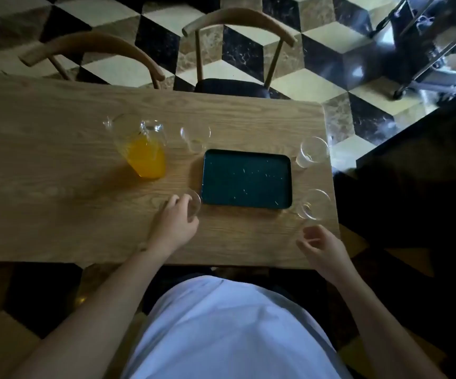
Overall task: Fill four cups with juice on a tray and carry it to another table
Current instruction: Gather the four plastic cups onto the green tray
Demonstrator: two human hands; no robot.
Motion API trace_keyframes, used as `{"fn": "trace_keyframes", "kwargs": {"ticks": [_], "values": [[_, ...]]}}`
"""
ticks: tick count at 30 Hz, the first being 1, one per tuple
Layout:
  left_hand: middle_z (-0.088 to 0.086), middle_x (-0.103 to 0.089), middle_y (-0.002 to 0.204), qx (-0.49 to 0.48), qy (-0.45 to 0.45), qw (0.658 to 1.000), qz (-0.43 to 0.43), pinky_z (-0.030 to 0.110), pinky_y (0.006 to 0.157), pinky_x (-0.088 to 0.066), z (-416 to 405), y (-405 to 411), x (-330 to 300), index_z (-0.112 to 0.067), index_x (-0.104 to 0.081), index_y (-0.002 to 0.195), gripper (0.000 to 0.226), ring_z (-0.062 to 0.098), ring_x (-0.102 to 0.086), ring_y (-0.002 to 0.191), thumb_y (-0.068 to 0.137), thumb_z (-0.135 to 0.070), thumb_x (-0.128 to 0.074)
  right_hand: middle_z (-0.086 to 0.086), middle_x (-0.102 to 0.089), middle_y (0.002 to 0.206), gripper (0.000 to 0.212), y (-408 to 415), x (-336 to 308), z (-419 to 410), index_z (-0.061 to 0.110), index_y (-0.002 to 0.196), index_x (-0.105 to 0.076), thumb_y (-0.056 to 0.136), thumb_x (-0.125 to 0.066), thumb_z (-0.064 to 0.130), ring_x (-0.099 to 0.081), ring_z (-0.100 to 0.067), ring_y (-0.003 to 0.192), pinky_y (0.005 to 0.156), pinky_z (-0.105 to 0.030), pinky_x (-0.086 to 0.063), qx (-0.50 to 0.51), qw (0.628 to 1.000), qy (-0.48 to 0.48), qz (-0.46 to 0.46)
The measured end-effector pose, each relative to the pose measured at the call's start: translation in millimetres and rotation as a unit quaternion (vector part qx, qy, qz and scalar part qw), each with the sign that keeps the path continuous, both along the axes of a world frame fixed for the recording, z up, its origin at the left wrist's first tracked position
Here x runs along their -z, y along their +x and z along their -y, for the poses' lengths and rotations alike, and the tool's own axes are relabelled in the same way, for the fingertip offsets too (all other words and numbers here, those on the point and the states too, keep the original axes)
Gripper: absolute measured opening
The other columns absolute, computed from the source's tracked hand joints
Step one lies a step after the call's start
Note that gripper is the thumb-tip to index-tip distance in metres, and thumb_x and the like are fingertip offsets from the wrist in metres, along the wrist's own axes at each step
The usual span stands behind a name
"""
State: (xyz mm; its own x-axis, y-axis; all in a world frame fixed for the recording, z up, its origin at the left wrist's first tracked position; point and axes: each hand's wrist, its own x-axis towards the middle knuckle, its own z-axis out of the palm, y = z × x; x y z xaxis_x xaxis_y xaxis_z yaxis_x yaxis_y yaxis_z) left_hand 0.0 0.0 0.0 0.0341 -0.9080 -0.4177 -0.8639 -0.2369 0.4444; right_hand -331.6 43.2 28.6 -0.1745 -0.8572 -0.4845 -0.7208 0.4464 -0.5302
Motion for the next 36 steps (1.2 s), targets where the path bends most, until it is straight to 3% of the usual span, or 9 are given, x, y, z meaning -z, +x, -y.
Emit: {"fn": "trace_keyframes", "kwargs": {"ticks": [4, 6, 10, 15, 25, 36], "values": [[0.007, -0.051, 0.145, 0.010, 0.003, 0.999, 0.043, 0.047, 0.103, -0.048, 13.2, 6.2, 5.7, -0.025, -0.045, 0.151, 0.062, 0.033, -0.044, 0.133, 0.094, -0.034, -0.069, -0.007, -0.047, 0.139, 0.054, -7.4, 9.6, 23.8, 0.019, 0.131, -0.055, 0.083, -0.073, 0.036, -0.037, -0.030, 0.132, 0.105, -0.043, -0.038, -0.017, 0.994, 0.007, -0.104], [0.007, -0.045, 0.153, -0.017, 0.018, 0.999, 0.046, 0.049, 0.106, -0.047, 18.8, 5.2, 10.9, -0.027, -0.038, 0.156, 0.074, 0.035, -0.041, 0.137, 0.092, -0.039, -0.073, -0.006, -0.037, 0.148, 0.067, -9.8, 16.5, 38.9, 0.021, 0.138, -0.047, 0.080, -0.072, 0.041, -0.028, -0.031, 0.137, 0.109, -0.049, -0.035, -0.026, 0.990, 0.020, -0.140], [0.007, -0.036, 0.159, -0.028, 0.036, 0.996, 0.070, 0.051, 0.107, -0.046, 28.7, -0.5, 15.7, -0.029, -0.030, 0.161, 0.088, 0.036, -0.038, 0.141, 0.088, -0.044, -0.077, -0.008, -0.028, 0.155, 0.076, -15.4, 30.4, 72.5, 0.019, 0.144, -0.038, 0.079, -0.073, 0.036, -0.023, -0.034, 0.140, 0.110, -0.054, -0.033, -0.032, 0.987, 0.006, -0.158], [0.009, -0.032, 0.161, -0.035, 0.039, 0.995, 0.081, 0.049, 0.103, -0.050, 27.8, -12.1, 20.9, -0.028, -0.029, 0.160, 0.089, 0.035, -0.037, 0.141, 0.087, -0.042, -0.079, -0.010, -0.028, 0.154, 0.079, -22.2, 45.3, 97.2, 0.020, 0.146, -0.035, 0.079, -0.075, 0.036, -0.024, -0.035, 0.140, 0.110, -0.054, -0.028, -0.057, 0.982, 0.019, -0.178], [0.014, -0.025, 0.165, -0.068, 0.053, 0.990, 0.114, 0.050, 0.109, -0.044, 33.9, -16.2, 24.1, -0.018, -0.020, 0.161, 0.101, 0.036, -0.032, 0.146, 0.085, -0.048, -0.080, -0.008, -0.021, 0.157, 0.097, -39.3, 57.4, 99.1, 0.024, 0.149, -0.026, 0.071, -0.082, 0.032, -0.019, -0.034, 0.143, 0.112, -0.057, -0.029, -0.056, 0.982, 0.036, -0.179], [0.015, -0.037, 0.156, -0.070, 0.069, 0.986, 0.136, 0.048, 0.102, -0.052, 39.2, -19.4, 28.9, -0.012, -0.030, 0.156, 0.094, 0.036, -0.041, 0.139, 0.083, -0.036, -0.083, -0.010, -0.029, 0.154, 0.095, -41.2, 64.0, 96.5, 0.022, 0.151, -0.026, 0.074, -0.081, 0.023, -0.024, -0.035, 0.139, 0.109, -0.055, -0.034, -0.035, 0.988, 0.019, -0.146]]}}
